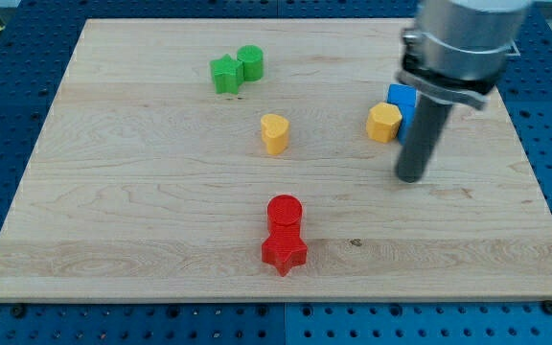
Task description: Move your arm towards the bottom right of the blue triangle
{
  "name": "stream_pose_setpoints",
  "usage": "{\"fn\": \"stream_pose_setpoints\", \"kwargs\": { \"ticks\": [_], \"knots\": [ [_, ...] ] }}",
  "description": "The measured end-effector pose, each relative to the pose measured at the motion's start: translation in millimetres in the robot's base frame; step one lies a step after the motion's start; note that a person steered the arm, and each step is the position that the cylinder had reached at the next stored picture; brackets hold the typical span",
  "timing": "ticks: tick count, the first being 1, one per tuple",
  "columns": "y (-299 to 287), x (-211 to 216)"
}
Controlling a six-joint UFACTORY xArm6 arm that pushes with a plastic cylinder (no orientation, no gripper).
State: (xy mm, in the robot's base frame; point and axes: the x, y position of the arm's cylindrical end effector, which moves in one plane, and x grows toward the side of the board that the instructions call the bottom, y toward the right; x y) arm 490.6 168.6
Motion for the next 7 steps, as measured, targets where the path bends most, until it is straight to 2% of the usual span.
{"fn": "stream_pose_setpoints", "kwargs": {
  "ticks": [1, 2, 4, 7],
  "knots": [
    [58.3, 3.6],
    [99.7, -17.9],
    [67.3, -49.2],
    [36.2, -49.9]
  ]
}}
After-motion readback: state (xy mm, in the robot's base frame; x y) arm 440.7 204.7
